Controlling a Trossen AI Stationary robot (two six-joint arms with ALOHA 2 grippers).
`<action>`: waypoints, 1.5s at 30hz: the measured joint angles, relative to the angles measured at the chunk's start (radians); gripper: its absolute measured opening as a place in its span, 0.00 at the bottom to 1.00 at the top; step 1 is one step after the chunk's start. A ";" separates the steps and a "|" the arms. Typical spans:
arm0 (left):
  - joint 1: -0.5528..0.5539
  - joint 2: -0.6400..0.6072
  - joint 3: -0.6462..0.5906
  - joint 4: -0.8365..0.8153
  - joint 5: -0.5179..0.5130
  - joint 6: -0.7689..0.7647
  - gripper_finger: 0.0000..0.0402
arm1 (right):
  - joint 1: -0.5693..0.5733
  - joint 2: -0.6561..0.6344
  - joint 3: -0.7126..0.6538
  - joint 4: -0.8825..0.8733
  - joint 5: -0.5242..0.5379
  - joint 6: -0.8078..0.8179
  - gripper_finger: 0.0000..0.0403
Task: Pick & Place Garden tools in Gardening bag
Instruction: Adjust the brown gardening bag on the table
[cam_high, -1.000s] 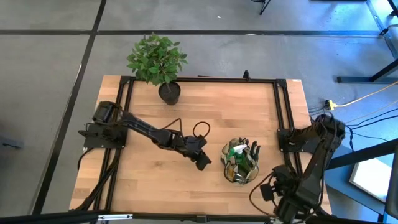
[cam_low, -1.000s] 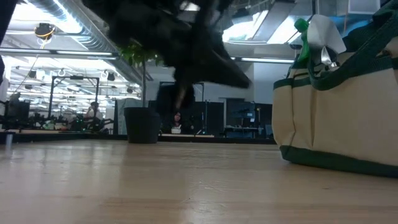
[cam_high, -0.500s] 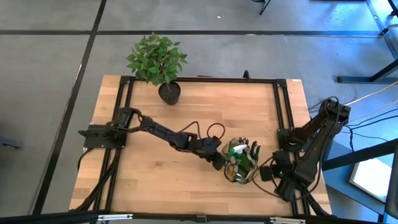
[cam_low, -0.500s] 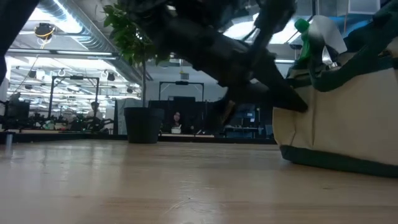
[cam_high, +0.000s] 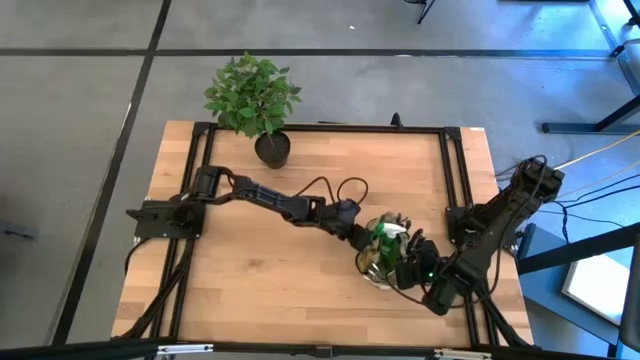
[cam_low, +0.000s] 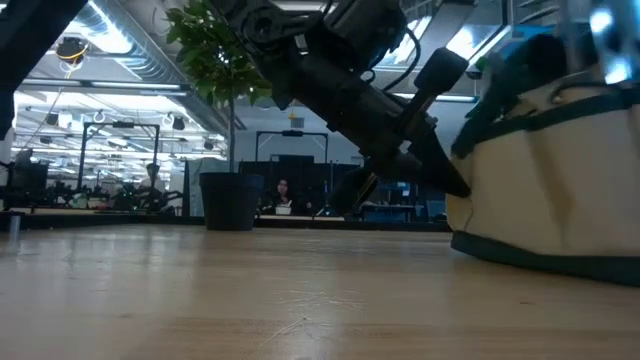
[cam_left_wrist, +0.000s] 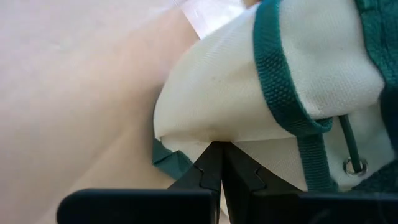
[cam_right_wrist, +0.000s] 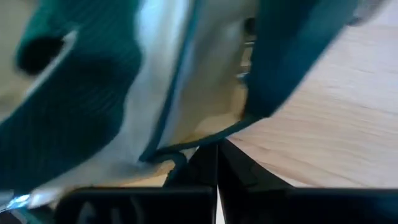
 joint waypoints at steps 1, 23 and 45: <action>0.009 0.000 0.000 0.000 0.010 0.005 0.00 | -0.009 0.000 0.000 0.017 0.006 -0.017 0.00; 0.035 -0.163 0.001 -0.322 0.019 0.217 0.00 | 0.038 -0.011 0.196 -0.086 -0.103 -0.337 0.00; 0.007 -0.355 0.001 -0.426 0.256 0.862 0.00 | -0.097 -0.375 0.420 -0.653 -0.210 -1.002 0.00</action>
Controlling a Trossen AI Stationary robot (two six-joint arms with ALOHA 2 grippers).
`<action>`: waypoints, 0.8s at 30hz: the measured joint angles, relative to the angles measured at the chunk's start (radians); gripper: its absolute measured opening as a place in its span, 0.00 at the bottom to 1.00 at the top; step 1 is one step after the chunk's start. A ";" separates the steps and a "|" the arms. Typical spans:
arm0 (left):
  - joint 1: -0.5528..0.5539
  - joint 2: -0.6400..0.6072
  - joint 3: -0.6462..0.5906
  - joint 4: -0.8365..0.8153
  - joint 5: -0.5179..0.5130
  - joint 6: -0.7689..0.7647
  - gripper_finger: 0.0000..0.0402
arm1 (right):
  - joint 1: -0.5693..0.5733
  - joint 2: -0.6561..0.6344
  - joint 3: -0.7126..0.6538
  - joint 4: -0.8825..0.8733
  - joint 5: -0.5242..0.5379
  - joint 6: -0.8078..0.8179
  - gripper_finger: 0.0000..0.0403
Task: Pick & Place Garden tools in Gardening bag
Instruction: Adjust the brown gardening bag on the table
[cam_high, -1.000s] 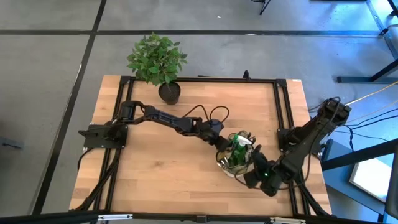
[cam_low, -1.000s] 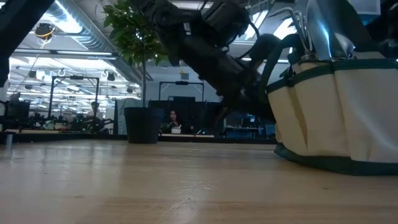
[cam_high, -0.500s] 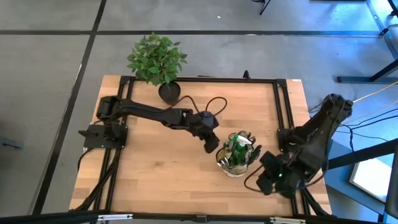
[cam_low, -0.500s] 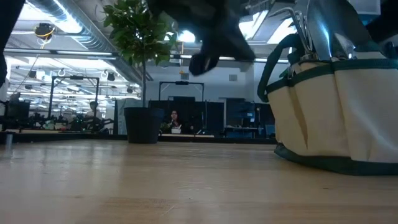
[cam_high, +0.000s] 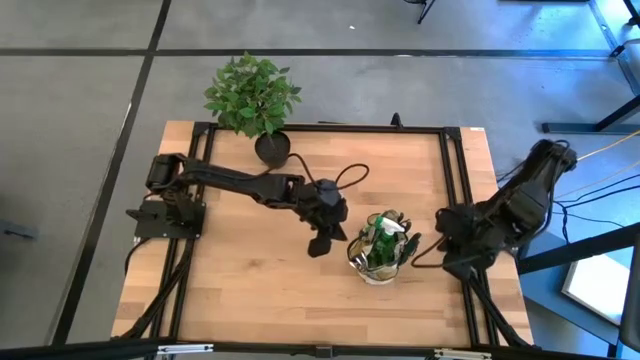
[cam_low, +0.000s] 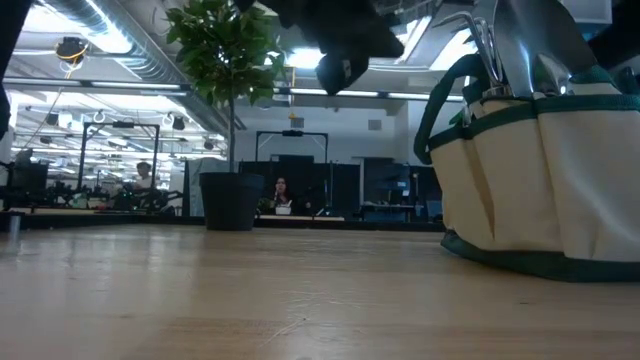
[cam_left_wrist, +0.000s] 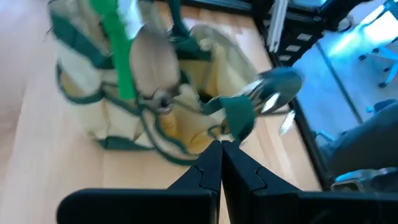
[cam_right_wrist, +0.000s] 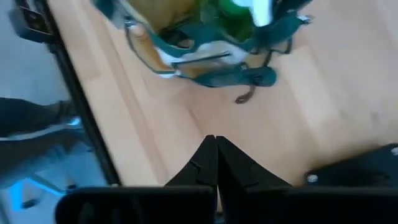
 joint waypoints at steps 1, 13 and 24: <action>-0.005 0.000 0.000 0.013 0.000 -0.010 0.00 | -0.007 -0.004 0.000 -0.013 0.000 -0.015 0.00; 0.009 0.000 0.000 0.127 -0.044 -0.139 0.00 | -0.038 -0.194 -0.001 0.007 0.162 -0.192 0.00; 0.046 0.000 0.000 0.213 -0.111 -0.233 0.00 | -0.038 -0.528 -0.121 0.134 0.327 -0.336 0.00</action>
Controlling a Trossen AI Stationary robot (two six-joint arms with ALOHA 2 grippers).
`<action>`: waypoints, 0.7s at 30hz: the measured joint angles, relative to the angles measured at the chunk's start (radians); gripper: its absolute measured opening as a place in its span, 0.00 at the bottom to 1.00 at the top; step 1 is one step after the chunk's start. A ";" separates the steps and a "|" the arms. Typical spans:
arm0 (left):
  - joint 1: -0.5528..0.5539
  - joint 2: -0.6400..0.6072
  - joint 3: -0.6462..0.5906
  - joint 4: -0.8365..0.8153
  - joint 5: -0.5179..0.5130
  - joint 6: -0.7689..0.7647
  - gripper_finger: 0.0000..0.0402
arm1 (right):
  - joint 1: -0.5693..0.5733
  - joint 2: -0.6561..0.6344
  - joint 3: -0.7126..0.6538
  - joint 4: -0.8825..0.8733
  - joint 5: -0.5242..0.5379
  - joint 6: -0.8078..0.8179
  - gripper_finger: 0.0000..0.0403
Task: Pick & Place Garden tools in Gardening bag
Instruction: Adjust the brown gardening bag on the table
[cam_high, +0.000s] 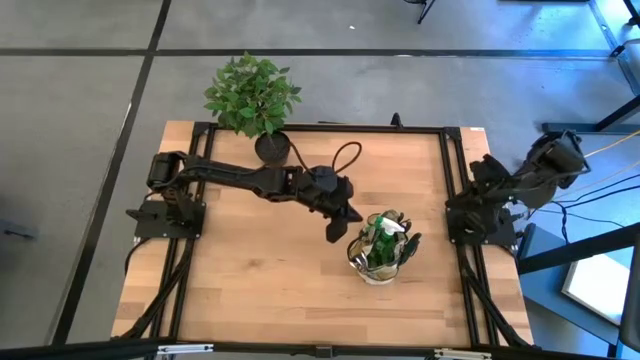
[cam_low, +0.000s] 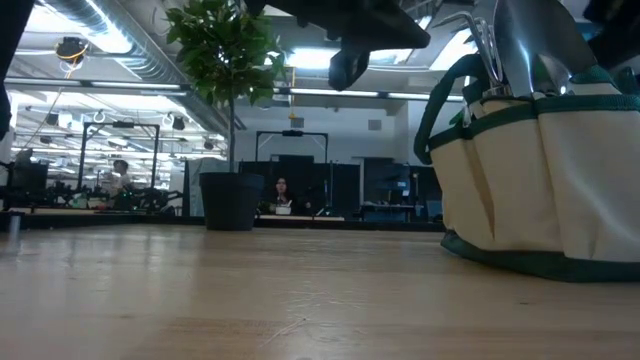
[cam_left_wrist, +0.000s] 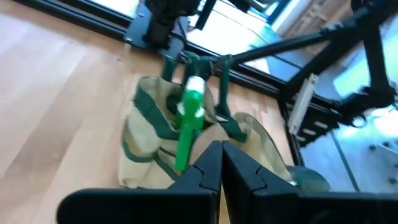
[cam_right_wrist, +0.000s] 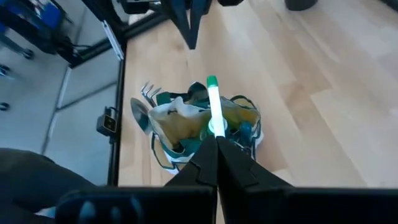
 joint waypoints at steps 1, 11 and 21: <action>0.000 0.000 0.000 0.002 -0.013 -0.007 0.00 | 0.000 -0.030 -0.036 0.022 0.000 0.000 0.00; 0.007 0.000 0.000 0.028 -0.118 -0.027 0.00 | 0.000 -0.285 -0.471 0.358 -0.062 -0.051 0.00; 0.055 0.000 0.000 0.031 -0.093 -0.041 0.00 | -0.001 -0.499 -0.631 0.452 -0.010 -0.046 0.00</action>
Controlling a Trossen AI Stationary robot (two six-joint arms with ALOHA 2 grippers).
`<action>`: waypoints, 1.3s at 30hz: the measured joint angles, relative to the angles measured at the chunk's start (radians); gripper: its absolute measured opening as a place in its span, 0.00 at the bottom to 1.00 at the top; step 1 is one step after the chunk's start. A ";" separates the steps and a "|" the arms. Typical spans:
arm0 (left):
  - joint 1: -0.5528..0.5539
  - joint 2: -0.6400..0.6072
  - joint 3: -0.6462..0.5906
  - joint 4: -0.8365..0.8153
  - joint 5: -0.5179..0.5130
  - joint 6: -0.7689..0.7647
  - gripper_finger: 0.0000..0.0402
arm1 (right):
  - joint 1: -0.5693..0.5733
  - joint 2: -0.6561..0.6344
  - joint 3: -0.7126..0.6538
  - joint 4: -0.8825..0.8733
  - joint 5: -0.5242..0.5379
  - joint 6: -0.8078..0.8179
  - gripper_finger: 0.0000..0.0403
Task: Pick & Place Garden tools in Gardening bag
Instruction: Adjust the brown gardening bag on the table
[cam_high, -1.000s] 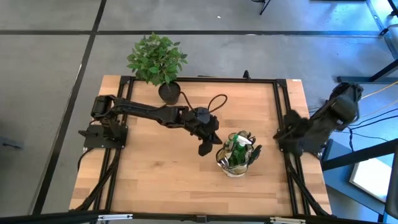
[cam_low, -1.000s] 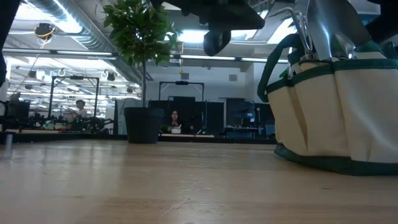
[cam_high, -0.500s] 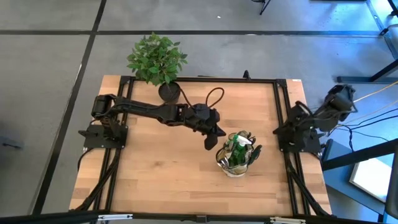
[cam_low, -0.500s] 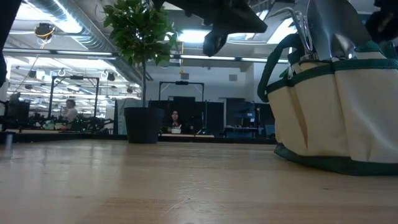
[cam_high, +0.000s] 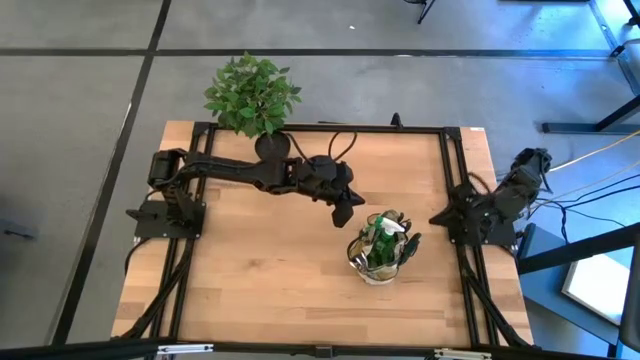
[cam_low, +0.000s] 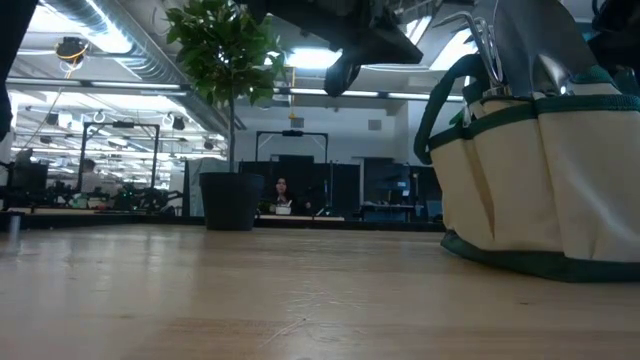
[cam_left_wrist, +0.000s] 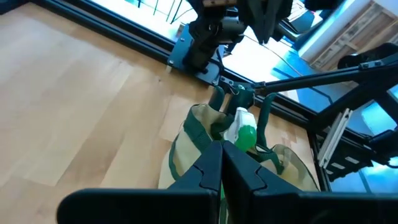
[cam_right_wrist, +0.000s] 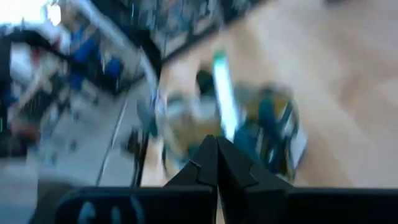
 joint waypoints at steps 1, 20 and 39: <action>0.003 0.000 0.000 0.000 0.001 -0.001 0.00 | 0.000 -0.009 0.000 0.022 0.043 -0.001 0.00; 0.009 0.000 0.000 -0.006 0.035 -0.016 0.00 | -0.001 -0.018 -0.336 0.499 0.211 -0.041 0.00; 0.009 0.001 0.000 -0.016 0.042 -0.042 0.00 | -0.208 -0.056 -0.364 0.501 0.099 -0.132 0.00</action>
